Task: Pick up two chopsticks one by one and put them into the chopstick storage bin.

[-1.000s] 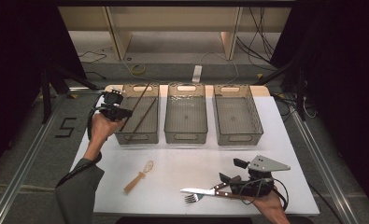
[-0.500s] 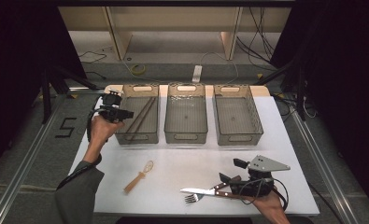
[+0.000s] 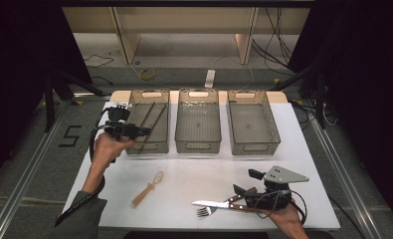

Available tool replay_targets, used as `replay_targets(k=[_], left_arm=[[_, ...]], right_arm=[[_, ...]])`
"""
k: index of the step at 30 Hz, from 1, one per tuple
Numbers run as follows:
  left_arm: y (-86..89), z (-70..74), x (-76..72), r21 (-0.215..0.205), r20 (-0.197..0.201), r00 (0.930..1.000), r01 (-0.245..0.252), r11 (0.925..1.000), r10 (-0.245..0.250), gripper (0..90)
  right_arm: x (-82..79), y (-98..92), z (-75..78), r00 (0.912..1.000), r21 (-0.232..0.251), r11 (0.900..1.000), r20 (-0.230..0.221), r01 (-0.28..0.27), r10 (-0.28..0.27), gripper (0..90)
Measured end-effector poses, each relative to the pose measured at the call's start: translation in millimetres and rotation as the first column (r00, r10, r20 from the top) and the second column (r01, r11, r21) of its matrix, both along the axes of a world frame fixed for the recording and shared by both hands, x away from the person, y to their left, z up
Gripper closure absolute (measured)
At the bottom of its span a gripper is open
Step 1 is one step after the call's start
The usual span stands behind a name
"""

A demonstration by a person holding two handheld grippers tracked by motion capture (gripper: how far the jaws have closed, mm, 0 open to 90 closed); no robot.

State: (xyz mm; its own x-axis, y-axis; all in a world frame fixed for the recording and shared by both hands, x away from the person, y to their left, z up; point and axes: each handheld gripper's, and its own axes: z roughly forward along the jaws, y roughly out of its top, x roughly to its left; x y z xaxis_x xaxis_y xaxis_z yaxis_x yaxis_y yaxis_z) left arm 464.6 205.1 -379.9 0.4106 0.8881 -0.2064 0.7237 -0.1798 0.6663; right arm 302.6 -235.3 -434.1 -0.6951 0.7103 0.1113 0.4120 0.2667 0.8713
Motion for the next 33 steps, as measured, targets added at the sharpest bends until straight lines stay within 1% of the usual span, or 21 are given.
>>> replay_targets(k=[3, 7, 10, 13, 17, 23, 26, 30, 33], left_arm=[[-1.5, 2.0, -3.9, -0.001, 0.007, 0.9999, 0.013, 0.9999, -0.013, 28.3], [-4.6, 1.3, -8.7, 0.003, -0.001, 0.9994, 0.036, 0.9994, -0.036, 26.0], [-7.9, -0.3, -12.7, 0.019, -0.007, 0.9985, 0.054, 0.9984, -0.054, 24.5], [-10.9, -2.7, -16.7, 0.025, -0.023, 0.997, 0.074, 0.9969, -0.074, 22.5], [-15.9, -4.8, -21.9, 0.042, -0.032, 0.9954, 0.092, 0.9949, -0.09, 21.0], [-18.8, -8.8, -29.3, 0.065, -0.05, 0.9938, 0.103, 0.9926, -0.099, 20.0], [-18.8, -10.3, -32.2, 0.067, -0.058, 0.9933, 0.103, 0.9924, -0.099, 19.4], [-18.7, -11.0, -35.7, 0.072, -0.07, 0.9914, 0.116, 0.9907, -0.111, 19.0], [-19.1, -10.4, -38.4, 0.07, -0.068, 0.9914, 0.116, 0.9907, -0.111, 18.8]], right_arm=[[0.2, 0.0, -0.3, 1.0, 0.001, 1.0, -0.001, 0.0, 0.0, 24.4], [0.0, -0.3, -0.1, 1.0, -0.001, 1.0, 0.001, 0.001, -0.001, 24.4], [0.0, -0.1, 0.0, 1.0, 0.0, 1.0, 0.001, 0.0, 0.0, 24.4], [-0.3, 0.0, 0.2, 1.0, -0.001, 1.0, 0.002, 0.0, 0.0, 24.4], [0.1, -0.4, -0.1, 1.0, -0.001, 1.0, 0.001, 0.001, -0.001, 24.4], [0.3, -0.7, -0.4, 1.0, 0.002, 1.0, 0.001, -0.002, 0.002, 24.4], [0.8, -1.0, -0.8, 1.0, 0.0, 1.0, -0.005, 0.002, -0.002, 24.4], [1.4, -1.7, -1.3, 1.0, 0.002, 1.0, -0.003, 0.004, -0.004, 24.4], [2.0, -3.8, -2.2, 0.9999, 0.002, 1.0, -0.006, 0.009, -0.009, 24.4]])
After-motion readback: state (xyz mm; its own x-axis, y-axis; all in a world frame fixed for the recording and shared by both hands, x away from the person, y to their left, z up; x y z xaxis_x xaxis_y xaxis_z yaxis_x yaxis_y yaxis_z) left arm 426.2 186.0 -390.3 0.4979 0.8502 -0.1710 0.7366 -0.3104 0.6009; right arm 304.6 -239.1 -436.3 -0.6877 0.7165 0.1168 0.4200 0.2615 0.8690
